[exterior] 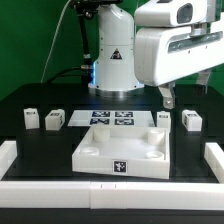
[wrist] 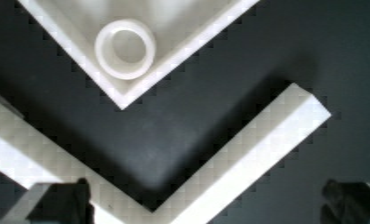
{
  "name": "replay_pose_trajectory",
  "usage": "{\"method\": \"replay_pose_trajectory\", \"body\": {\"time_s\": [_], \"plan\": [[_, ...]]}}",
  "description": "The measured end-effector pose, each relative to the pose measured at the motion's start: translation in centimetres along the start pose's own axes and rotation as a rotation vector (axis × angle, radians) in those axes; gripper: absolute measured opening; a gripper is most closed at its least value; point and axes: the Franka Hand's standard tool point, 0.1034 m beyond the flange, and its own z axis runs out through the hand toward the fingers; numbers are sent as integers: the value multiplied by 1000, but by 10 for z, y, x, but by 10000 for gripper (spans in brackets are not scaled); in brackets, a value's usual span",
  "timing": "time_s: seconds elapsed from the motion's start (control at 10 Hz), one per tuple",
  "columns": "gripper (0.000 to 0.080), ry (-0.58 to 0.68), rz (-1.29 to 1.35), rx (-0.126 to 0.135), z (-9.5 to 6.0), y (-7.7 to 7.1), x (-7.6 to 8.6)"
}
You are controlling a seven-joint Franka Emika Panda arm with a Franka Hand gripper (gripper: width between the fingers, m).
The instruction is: Assemble one leg
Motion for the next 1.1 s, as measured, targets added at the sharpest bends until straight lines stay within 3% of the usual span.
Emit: {"method": "replay_pose_trajectory", "body": {"time_s": [0.8,0.9,1.1], "plan": [[650,4,14,7,0,0,0],[650,10,-23,-2,-2,-3,-4],[650,62,-194,-60,11,-15,-30]]}}
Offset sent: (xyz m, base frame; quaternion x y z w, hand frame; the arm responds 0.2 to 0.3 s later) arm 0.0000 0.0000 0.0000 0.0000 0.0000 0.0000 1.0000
